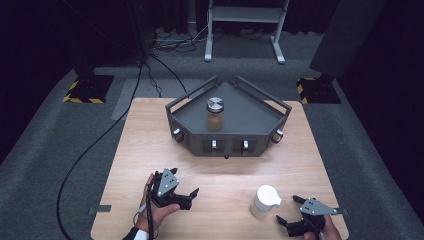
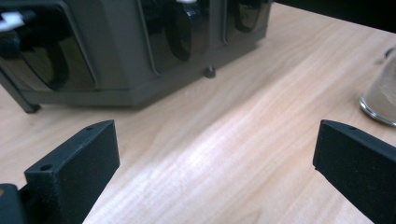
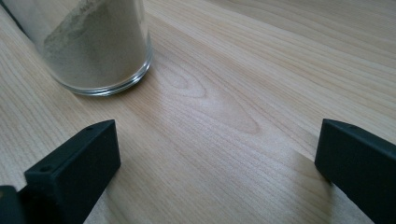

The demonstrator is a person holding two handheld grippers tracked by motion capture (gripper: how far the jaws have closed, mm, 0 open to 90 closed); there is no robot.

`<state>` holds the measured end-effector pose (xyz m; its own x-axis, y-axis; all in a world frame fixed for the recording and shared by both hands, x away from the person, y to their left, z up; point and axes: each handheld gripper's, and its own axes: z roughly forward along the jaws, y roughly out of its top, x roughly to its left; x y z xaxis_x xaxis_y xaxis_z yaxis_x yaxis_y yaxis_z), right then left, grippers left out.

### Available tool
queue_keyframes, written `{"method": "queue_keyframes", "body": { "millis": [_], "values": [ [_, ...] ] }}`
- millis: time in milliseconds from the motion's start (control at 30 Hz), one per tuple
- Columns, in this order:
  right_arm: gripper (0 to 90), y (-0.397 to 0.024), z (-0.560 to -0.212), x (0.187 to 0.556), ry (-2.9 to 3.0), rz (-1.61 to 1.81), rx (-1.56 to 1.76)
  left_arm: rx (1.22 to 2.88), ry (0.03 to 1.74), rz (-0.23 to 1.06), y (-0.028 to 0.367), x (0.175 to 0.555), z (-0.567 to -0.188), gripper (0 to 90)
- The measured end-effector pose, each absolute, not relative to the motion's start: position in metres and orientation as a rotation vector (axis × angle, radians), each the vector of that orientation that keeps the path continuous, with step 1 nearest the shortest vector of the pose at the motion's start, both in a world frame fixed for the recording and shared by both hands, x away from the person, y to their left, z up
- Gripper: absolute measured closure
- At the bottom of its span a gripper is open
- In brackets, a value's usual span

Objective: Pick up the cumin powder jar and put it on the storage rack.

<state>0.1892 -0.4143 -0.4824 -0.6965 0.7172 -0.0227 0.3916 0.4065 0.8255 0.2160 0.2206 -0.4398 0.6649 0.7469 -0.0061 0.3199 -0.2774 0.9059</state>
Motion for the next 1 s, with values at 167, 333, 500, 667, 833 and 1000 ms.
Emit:
{"method": "queue_keyframes", "body": {
  "millis": [167, 333, 500, 667, 833, 1000],
  "values": [
    [0.0, -0.414, -0.482, 0.189, 2.294, 1.197, 0.954, 1.900, 0.852, 0.518, 0.221, 0.216, -0.447, 0.4],
    [0.0, -0.414, -0.482, 0.189, 2.294, 1.197, 0.953, 1.918, 0.880, 0.520, 0.222, 0.215, -0.458, 0.4],
    [0.0, -0.414, -0.482, 0.189, 2.294, 1.197, 0.953, 1.935, 0.913, 0.516, 0.221, 0.212, -0.467, 0.5],
    [0.0, -0.414, -0.482, 0.189, 2.294, 1.197, 0.954, 1.947, 0.924, 0.506, 0.221, 0.212, -0.473, 0.5],
    [0.0, -0.414, -0.482, 0.189, 2.294, 1.197, 0.953, 1.962, 0.933, 0.502, 0.220, 0.213, -0.476, 0.5],
    [0.0, -0.414, -0.482, 0.189, 2.294, 1.197, 0.953, 1.988, 0.939, 0.492, 0.219, 0.215, -0.481, 0.5]
  ]
}}
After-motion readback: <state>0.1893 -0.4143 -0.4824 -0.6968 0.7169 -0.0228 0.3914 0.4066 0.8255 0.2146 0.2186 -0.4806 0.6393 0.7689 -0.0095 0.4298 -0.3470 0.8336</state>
